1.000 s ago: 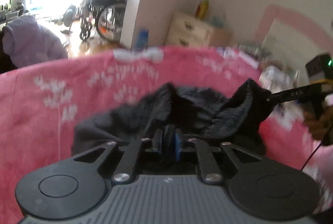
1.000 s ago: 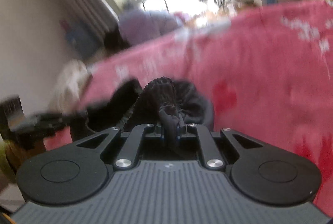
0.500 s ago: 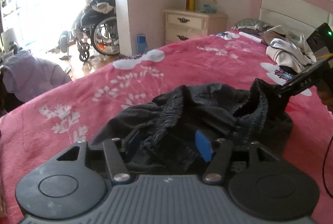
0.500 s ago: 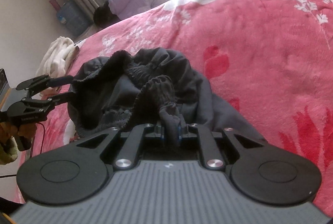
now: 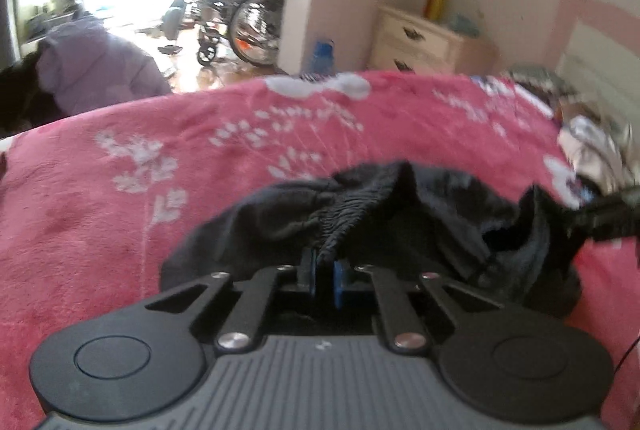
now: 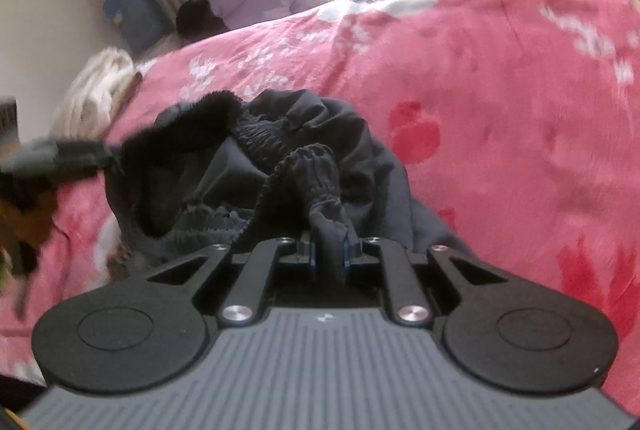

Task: Fold clothes

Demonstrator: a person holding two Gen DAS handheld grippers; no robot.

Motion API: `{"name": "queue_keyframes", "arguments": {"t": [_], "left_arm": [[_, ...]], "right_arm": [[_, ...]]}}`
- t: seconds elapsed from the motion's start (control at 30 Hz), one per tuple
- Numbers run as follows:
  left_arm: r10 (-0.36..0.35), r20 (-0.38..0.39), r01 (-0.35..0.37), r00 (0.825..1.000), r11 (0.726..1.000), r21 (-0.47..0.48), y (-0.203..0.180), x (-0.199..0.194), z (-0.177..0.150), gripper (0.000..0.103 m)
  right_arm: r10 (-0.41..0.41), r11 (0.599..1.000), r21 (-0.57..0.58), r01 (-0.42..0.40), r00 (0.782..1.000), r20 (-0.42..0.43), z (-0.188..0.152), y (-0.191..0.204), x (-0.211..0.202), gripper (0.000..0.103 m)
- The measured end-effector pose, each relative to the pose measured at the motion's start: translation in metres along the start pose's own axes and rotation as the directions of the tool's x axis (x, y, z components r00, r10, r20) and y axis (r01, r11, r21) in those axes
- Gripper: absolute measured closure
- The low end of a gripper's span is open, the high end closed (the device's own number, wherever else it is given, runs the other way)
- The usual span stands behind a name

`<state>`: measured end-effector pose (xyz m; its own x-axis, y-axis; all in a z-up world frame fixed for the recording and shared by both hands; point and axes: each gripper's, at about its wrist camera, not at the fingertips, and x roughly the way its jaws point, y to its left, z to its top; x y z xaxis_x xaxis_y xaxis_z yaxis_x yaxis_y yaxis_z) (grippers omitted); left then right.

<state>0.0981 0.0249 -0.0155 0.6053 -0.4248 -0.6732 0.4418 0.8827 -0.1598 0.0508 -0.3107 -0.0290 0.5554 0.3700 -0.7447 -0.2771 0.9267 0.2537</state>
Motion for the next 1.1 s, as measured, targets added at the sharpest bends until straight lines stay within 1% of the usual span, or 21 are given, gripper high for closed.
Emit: {"name": "queue_keyframes", "arguments": {"t": [0.07,0.13,0.2,0.23,0.27,0.33,0.37,0.47,0.53,0.57,0.63,0.67,0.7,0.73,0.8,0.87,0.9,0.97,1.0,1.07,1.1], "left_arm": [[0.005,0.014,-0.005,1.000,1.000,-0.030,0.003,-0.007,0.004,0.095],[0.006,0.018,-0.005,1.000,0.998,-0.060,0.007,-0.012,0.007,0.095],[0.007,0.020,-0.005,1.000,0.997,-0.077,0.008,-0.016,0.008,0.095],[0.006,0.021,-0.005,1.000,0.997,-0.081,0.008,-0.016,0.008,0.095],[0.005,0.021,-0.003,1.000,0.997,-0.082,0.007,-0.017,0.008,0.095],[0.000,0.022,0.001,1.000,0.996,-0.085,0.005,-0.017,0.007,0.095],[-0.003,0.026,0.006,1.000,0.996,-0.089,0.004,-0.017,0.007,0.095],[0.004,0.039,0.000,0.999,0.995,-0.104,0.004,-0.019,0.007,0.095],[0.011,0.049,-0.005,0.999,0.993,-0.115,0.004,-0.020,0.007,0.095],[0.016,0.055,-0.009,0.998,0.993,-0.118,0.005,-0.022,0.007,0.095],[0.024,0.068,-0.015,0.997,0.991,-0.129,0.008,-0.026,0.007,0.095],[0.028,0.070,-0.018,0.997,0.991,-0.136,0.011,-0.027,0.006,0.095],[0.031,0.072,-0.021,0.997,0.989,-0.143,0.013,-0.029,0.006,0.095],[0.035,0.071,-0.024,0.997,0.988,-0.152,0.016,-0.029,0.005,0.095],[0.045,0.061,-0.035,0.997,0.986,-0.161,0.021,-0.026,0.003,0.095],[0.051,0.048,-0.042,0.998,0.982,-0.182,0.026,-0.021,0.001,0.095],[0.049,0.046,-0.039,0.998,0.980,-0.194,0.028,-0.020,0.000,0.095],[0.044,0.041,-0.034,0.998,0.976,-0.216,0.031,-0.017,-0.002,0.095],[0.044,0.042,-0.034,0.998,0.977,-0.209,0.029,-0.017,-0.002,0.095],[0.044,0.045,-0.034,0.998,0.980,-0.194,0.025,-0.018,-0.003,0.095],[0.053,0.054,-0.042,0.997,0.983,-0.181,0.022,-0.020,-0.002,0.095]], "right_arm": [[-0.013,0.998,-0.055,0.013,1.000,-0.004,0.005,0.008,-0.006,0.078],[-0.008,0.996,-0.084,0.009,1.000,0.012,0.011,0.013,-0.018,0.071],[0.007,0.996,-0.091,-0.003,0.999,0.049,0.018,0.016,-0.034,0.056],[0.019,0.996,-0.086,-0.013,0.997,0.073,0.023,0.017,-0.040,0.044],[0.031,0.997,-0.078,-0.024,0.995,0.094,0.027,0.019,-0.045,0.034],[0.037,0.997,-0.072,-0.029,0.994,0.103,0.037,0.024,-0.042,0.028],[0.021,0.997,-0.080,-0.014,0.996,0.087,0.043,0.029,-0.034,0.028],[-0.026,0.986,-0.165,0.024,1.000,-0.006,0.048,0.046,0.005,0.028],[-0.081,0.970,-0.235,0.062,0.994,-0.070,0.044,0.053,0.029,0.030],[-0.117,0.960,-0.266,0.086,0.988,-0.104,0.041,0.054,0.040,0.032],[-0.199,0.941,-0.302,0.151,0.971,-0.136,0.032,0.050,0.052,0.039],[-0.233,0.936,-0.303,0.181,0.962,-0.145,0.029,0.045,0.053,0.043],[-0.243,0.939,-0.284,0.193,0.958,-0.152,0.026,0.039,0.051,0.045],[-0.249,0.943,-0.263,0.202,0.955,-0.159,0.024,0.033,0.049,0.051],[-0.277,0.947,-0.214,0.239,0.946,-0.168,0.020,0.020,0.043,0.058],[-0.317,0.938,-0.202,0.283,0.935,-0.159,0.015,0.014,0.037,0.068],[-0.338,0.931,-0.200,0.306,0.929,-0.149,0.012,0.011,0.034,0.071],[-0.371,0.918,-0.199,0.343,0.920,-0.125,0.011,0.010,0.030,0.085],[-0.386,0.911,-0.198,0.361,0.916,-0.106,0.011,0.011,0.028,0.087],[-0.413,0.896,-0.202,0.395,0.909,-0.051,0.013,0.016,0.023,0.096],[-0.424,0.887,-0.208,0.412,0.906,-0.013,0.015,0.021,0.019,0.097]]}}
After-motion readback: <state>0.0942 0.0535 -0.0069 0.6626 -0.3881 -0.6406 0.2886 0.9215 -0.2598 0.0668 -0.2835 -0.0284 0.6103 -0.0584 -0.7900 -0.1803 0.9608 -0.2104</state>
